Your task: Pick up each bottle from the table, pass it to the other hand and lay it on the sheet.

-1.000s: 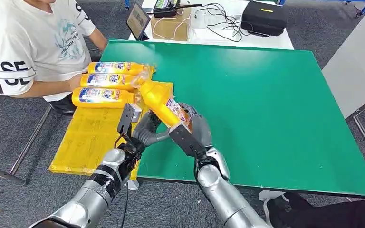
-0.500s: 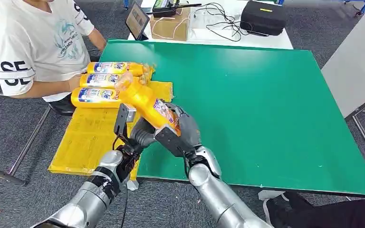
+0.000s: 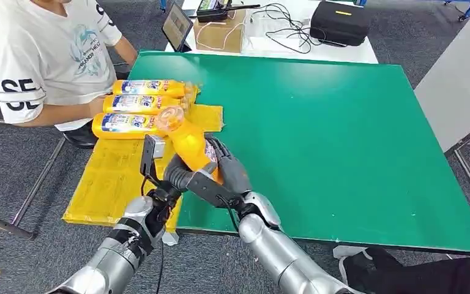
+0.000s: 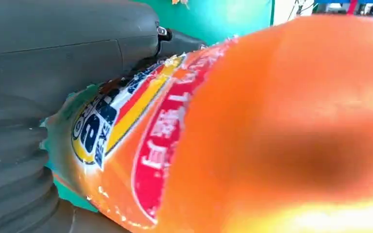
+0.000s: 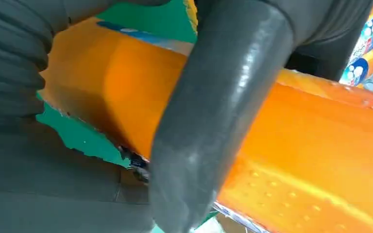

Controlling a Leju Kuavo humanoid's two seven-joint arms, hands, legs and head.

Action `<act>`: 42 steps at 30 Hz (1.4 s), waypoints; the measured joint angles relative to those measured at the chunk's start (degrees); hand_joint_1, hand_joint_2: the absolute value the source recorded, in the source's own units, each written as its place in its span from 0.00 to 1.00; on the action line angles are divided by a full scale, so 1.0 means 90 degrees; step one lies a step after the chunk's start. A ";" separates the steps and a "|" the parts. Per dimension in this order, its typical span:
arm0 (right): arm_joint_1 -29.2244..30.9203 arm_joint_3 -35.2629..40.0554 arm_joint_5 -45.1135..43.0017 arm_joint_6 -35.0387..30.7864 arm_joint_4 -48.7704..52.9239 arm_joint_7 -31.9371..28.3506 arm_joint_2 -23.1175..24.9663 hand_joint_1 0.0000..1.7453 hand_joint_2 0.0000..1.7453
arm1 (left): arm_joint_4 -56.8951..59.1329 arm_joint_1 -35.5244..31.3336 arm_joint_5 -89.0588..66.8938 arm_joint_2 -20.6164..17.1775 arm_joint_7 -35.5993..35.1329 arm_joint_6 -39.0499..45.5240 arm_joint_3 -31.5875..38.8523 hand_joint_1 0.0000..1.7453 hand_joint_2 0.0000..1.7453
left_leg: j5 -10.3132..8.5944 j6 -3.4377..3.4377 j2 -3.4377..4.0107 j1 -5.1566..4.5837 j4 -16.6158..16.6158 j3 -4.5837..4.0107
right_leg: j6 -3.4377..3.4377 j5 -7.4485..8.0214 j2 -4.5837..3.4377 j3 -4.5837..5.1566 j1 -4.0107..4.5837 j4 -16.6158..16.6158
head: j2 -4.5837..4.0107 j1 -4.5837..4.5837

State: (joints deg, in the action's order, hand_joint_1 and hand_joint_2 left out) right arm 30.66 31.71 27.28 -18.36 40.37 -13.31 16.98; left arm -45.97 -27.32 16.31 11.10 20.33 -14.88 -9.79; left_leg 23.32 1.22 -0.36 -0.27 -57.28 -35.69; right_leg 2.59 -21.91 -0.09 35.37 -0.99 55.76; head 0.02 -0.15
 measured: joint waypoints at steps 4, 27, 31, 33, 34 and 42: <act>-0.0051 -0.0010 -0.0087 -0.0082 0.0010 -0.0029 -0.0027 0.00 1.00 | -0.0117 0.0013 0.0046 0.0000 0.0015 0.0073 0.0005 1.00 1.00 | 0.0000 0.0000 0.0000 0.0000 0.0000 -0.0001 | 0.0000 0.0000 0.0000 0.0000 0.0000 0.0000 | 0.0000 -0.0002; -0.0994 -0.1144 -0.0816 -0.0459 0.2200 -0.0435 -0.0568 0.00 1.00 | 0.0893 -0.0846 -0.6206 -0.1289 0.0169 0.4447 0.0010 1.00 1.00 | -0.0006 -0.0006 0.0007 0.0003 0.0001 -0.0001 | 0.0000 0.0001 -0.0001 0.0002 0.0001 0.0005 | -0.0002 0.0000; -0.0993 -0.1222 -0.0891 -0.0342 0.2237 -0.0486 -0.0583 0.00 1.00 | 0.1495 -0.1004 -0.7030 -0.1662 -0.0191 0.4636 -0.0027 1.00 1.00 | -0.0005 -0.0006 0.0008 0.0003 0.0001 -0.0002 | 0.0000 0.0001 -0.0003 0.0004 0.0001 0.0005 | -0.0002 0.0002; -0.0975 -0.1222 -0.0918 -0.0289 0.2229 -0.0544 -0.0583 0.00 1.00 | 0.1772 -0.1073 -0.7543 -0.1827 -0.0446 0.4660 -0.0111 1.00 1.00 | -0.0005 -0.0007 0.0007 0.0003 0.0001 -0.0003 | -0.0001 0.0000 -0.0003 0.0004 0.0002 0.0005 | 0.0000 0.0002; -0.0956 -0.1222 -0.0942 -0.0274 0.2217 -0.0571 -0.0581 0.00 1.00 | 0.1886 -0.1099 -0.7825 -0.1913 -0.0563 0.4663 -0.0174 1.00 1.00 | -0.0005 -0.0007 0.0007 0.0003 0.0001 -0.0003 | -0.0001 0.0000 -0.0003 0.0005 0.0002 0.0005 | 0.0000 0.0000; -0.0855 -0.1222 -0.0998 -0.0155 0.2123 -0.0590 -0.0580 0.00 1.00 | 0.2538 -0.1359 -0.8748 -0.2317 -0.0889 0.3946 -0.0712 1.00 1.00 | -0.0006 -0.0006 0.0003 0.0003 0.0002 -0.0003 | -0.0001 0.0000 -0.0002 0.0001 0.0000 0.0005 | 0.0000 0.0002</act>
State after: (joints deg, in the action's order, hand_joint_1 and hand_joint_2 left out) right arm 22.97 20.72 18.29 -19.76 59.47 -18.62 11.76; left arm -23.12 -39.55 -62.42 -9.75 12.33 20.63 -16.20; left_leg 23.27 1.17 -0.33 -0.25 -57.26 -35.71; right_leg 2.57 -21.91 -0.10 35.38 -0.99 55.80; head 0.02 -0.13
